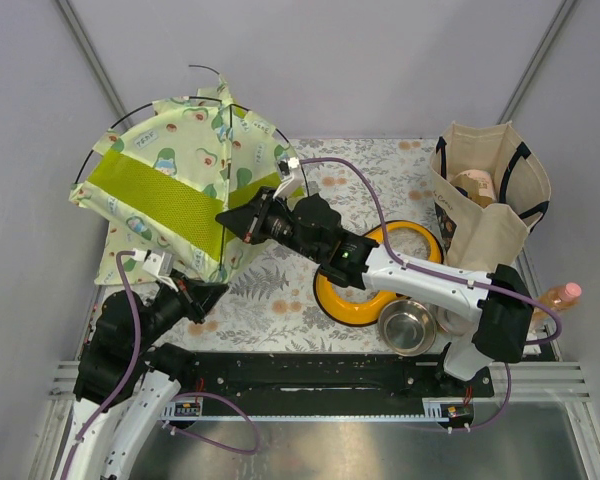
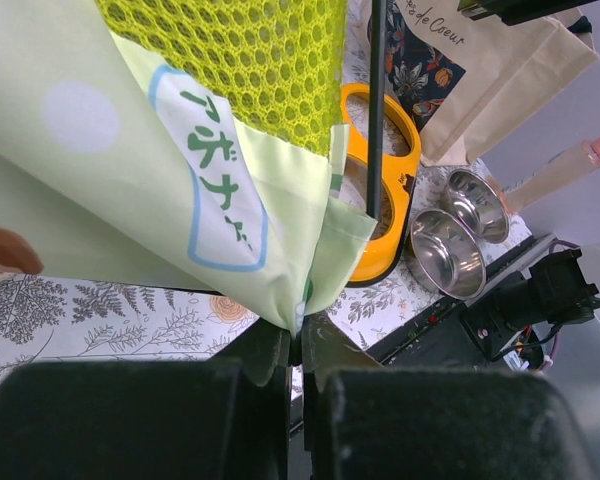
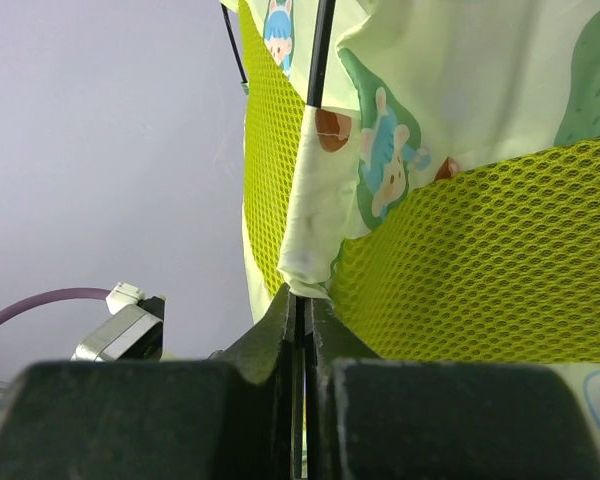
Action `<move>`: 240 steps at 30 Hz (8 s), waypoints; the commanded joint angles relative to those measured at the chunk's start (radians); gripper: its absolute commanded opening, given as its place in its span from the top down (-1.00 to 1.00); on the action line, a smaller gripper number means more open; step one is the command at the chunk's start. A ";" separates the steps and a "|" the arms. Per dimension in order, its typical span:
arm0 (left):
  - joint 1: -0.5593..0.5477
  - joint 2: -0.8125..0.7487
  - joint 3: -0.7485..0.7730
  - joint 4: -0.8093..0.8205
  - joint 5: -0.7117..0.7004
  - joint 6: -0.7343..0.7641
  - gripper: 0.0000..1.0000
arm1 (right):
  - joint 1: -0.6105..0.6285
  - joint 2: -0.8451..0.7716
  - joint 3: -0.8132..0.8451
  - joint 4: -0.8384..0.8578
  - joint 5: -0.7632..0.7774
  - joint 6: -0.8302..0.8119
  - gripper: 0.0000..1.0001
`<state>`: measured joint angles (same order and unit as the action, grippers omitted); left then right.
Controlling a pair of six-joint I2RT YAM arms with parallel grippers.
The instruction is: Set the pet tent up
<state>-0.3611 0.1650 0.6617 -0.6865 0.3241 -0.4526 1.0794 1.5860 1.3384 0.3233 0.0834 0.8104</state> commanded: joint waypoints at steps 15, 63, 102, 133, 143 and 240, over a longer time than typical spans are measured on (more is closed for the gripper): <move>-0.007 -0.035 0.032 -0.085 0.142 0.008 1.00 | -0.096 0.039 0.074 0.074 0.157 -0.004 1.00; -0.007 -0.050 0.052 -0.137 0.096 0.020 1.00 | -0.111 0.009 0.019 0.071 0.191 -0.030 1.00; -0.007 -0.056 0.050 -0.099 0.107 -0.001 1.00 | -0.082 0.057 -0.004 0.079 0.130 0.021 1.00; -0.007 -0.024 0.039 0.010 0.116 -0.069 1.00 | -0.030 -0.009 -0.148 0.144 0.030 0.075 1.00; -0.007 -0.012 0.023 0.031 0.156 -0.081 1.00 | -0.016 -0.012 -0.177 0.198 0.009 0.107 1.00; -0.007 0.197 0.292 0.044 -0.597 0.209 -0.77 | -0.114 0.177 0.199 -0.374 0.090 -0.931 1.00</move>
<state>-0.3660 0.3637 0.8803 -0.6579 -0.2630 -0.2756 0.9833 1.8736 1.5162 -0.1101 0.2123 -0.0101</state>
